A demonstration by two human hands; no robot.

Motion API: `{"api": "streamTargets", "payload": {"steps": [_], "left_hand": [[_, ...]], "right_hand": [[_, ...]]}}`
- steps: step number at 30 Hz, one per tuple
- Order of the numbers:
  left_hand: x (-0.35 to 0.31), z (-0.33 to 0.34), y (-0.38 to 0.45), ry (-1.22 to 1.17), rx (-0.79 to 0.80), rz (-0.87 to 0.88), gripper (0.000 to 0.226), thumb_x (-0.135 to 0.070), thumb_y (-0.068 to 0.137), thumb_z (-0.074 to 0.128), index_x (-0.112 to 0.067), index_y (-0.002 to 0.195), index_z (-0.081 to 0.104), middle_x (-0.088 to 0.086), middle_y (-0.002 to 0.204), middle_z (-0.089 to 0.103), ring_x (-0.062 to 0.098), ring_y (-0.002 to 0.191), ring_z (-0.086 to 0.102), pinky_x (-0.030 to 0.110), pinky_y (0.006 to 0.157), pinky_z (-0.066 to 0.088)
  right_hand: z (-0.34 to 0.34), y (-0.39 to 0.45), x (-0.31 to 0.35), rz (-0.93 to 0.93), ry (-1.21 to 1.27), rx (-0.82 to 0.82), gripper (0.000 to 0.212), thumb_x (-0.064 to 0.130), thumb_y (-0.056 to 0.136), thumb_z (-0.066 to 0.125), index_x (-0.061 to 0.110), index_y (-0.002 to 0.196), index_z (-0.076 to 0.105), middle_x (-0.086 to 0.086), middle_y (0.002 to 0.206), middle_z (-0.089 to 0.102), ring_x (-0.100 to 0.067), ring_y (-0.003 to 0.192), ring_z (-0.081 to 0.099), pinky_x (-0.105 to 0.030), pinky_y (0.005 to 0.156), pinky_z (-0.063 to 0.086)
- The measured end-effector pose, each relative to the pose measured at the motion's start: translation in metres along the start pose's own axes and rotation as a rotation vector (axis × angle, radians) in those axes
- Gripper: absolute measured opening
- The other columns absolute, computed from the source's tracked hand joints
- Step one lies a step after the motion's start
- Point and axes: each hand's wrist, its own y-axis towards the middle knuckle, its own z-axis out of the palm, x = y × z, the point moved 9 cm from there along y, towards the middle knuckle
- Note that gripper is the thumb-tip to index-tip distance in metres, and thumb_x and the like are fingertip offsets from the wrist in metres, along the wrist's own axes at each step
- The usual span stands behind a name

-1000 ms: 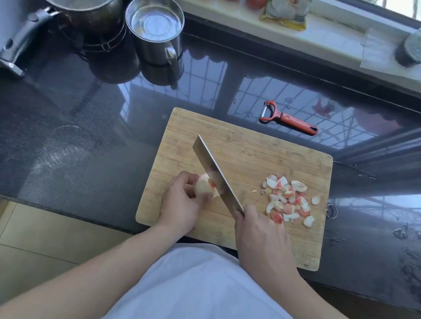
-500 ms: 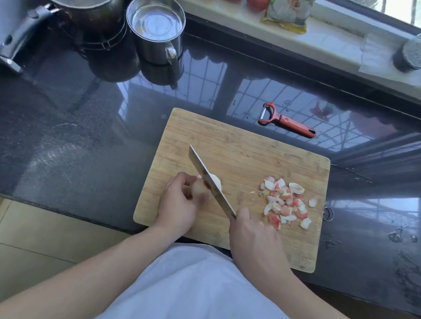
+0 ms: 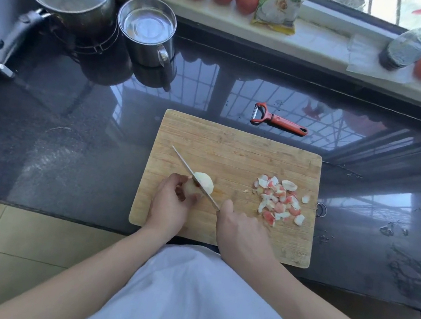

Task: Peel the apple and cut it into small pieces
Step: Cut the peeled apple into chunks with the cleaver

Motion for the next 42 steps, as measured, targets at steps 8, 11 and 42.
{"api": "streamTargets", "payload": {"steps": [8, 11, 42], "left_hand": [[-0.023, -0.001, -0.007, 0.272, -0.081, 0.241, 0.030, -0.029, 0.089, 0.076, -0.017, 0.108, 0.056, -0.005, 0.116, 0.052, 0.015, 0.100, 0.053, 0.035, 0.074, 0.044], [-0.025, -0.004, -0.010, 0.297, -0.118, 0.277, 0.027, -0.025, 0.090, 0.074, -0.015, 0.110, 0.059, -0.002, 0.117, 0.054, 0.017, 0.101, 0.054, 0.037, 0.076, 0.046], [-0.012, -0.043, 0.025, 0.076, -0.186, 0.074, 0.032, -0.031, 0.091, 0.073, -0.019, 0.119, 0.064, -0.003, 0.120, 0.057, 0.017, 0.108, 0.058, 0.032, 0.092, 0.046]], "right_hand": [[-0.012, 0.002, -0.001, -0.030, 0.011, -0.071, 0.036, -0.003, 0.083, 0.051, 0.019, 0.090, 0.023, 0.003, 0.069, 0.030, -0.021, 0.044, 0.027, -0.033, 0.041, 0.013], [-0.019, 0.010, 0.009, -0.049, -0.009, -0.090, 0.025, -0.001, 0.090, 0.041, 0.017, 0.093, 0.024, 0.002, 0.070, 0.040, -0.029, 0.051, 0.040, -0.034, 0.043, 0.014], [-0.017, 0.077, 0.044, -0.100, 0.110, -0.200, 0.013, 0.006, 0.096, 0.035, 0.018, 0.092, 0.032, 0.000, 0.058, 0.041, -0.032, 0.049, 0.047, -0.038, 0.046, 0.038]]}}
